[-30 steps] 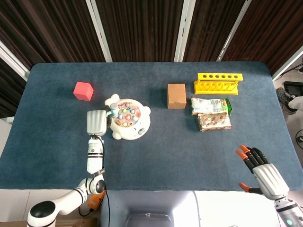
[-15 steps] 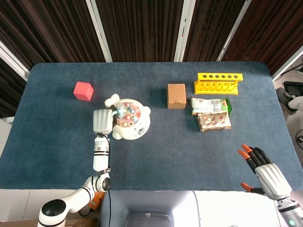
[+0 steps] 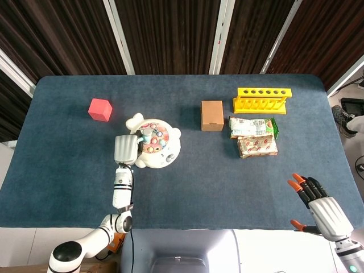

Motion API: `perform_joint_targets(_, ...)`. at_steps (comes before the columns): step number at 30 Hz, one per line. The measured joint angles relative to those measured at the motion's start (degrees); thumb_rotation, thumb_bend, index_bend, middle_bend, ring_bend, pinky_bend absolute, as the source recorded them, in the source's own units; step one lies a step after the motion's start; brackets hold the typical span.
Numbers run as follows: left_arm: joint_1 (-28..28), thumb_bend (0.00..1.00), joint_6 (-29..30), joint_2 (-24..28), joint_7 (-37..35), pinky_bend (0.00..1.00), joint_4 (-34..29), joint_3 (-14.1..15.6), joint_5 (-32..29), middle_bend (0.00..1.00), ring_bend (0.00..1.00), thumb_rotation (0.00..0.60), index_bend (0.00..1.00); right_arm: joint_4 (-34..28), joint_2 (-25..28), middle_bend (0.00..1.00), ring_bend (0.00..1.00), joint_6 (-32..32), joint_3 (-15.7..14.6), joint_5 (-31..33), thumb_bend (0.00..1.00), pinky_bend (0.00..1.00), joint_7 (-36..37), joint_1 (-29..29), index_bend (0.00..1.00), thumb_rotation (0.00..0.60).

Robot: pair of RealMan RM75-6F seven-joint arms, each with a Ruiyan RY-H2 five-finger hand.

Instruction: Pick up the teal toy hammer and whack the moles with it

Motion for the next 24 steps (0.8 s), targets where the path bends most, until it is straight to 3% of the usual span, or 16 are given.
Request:
perform_joint_targets(9,-1.1,0.86,1.5,0.6,-1.0,1.00,-1.7,-0.9,-0.1,1.00,1.00,0.600,0.82,0.1,0.2,0.00,0.00,0.3,-0.1,-0.3,0.31,0.00,0.4,-0.1,0.00,0.600)
perform_joint_targets(24,-2.1,0.87,-1.2,-1.6,0.8,1.00,0.2,-0.6,-1.3,1.00,1.00,0.600,0.82,0.4,0.4,0.00,0.00,0.8,-0.1,-0.5,0.31,0.00,1.2,-0.2,0.00,0.600)
